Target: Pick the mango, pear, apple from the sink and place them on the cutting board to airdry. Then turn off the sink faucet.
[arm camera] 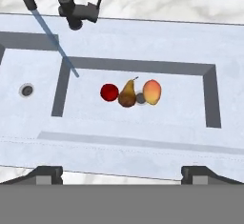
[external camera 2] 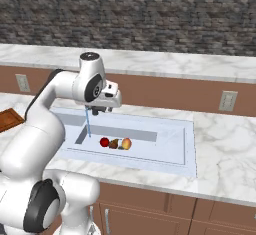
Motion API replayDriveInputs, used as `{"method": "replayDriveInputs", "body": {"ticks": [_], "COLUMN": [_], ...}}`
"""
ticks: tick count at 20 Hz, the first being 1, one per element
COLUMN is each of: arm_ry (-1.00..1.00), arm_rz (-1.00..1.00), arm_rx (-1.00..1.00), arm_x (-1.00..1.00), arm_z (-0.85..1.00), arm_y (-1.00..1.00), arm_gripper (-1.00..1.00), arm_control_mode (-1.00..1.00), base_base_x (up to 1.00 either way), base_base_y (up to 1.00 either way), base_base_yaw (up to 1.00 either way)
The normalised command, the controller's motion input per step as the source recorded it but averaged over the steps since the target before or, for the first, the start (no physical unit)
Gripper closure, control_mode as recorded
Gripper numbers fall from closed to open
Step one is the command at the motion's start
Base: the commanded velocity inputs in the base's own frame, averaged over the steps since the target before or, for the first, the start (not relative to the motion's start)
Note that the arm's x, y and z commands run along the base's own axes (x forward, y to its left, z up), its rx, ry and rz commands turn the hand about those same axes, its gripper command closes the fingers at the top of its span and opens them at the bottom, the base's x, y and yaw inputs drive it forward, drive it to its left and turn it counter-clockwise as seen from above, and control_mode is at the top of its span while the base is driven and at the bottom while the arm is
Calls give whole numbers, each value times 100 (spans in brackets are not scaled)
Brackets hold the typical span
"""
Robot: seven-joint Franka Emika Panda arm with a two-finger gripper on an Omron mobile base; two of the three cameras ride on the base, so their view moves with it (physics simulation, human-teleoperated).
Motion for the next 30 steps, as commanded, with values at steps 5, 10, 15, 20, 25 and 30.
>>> {"method": "replayDriveInputs", "body": {"ticks": [5, 10, 15, 20, 25, 30], "arm_ry": [1, 0, 0, 1, 0, 0], "arm_rz": [0, 0, 0, 0, 0, 0], "arm_rx": [0, 0, 0, 0, 0, 0], "arm_x": [28, 11, 0, 5, 6, 4], "arm_z": [-30, -32, -34, -39, -37, -35], "arm_y": [-22, -17, -1, -4, -15, -9], "arm_gripper": [-100, -100, -100, -100, -100, -100], "arm_control_mode": [-100, -100, -100, -100, -100, -100], "base_base_x": [0, 0, 0, 0, 0, 0], "base_base_y": [0, 0, 0, 0, 0, 0], "base_base_yaw": [0, 0, 0, 0, 0, 0]}}
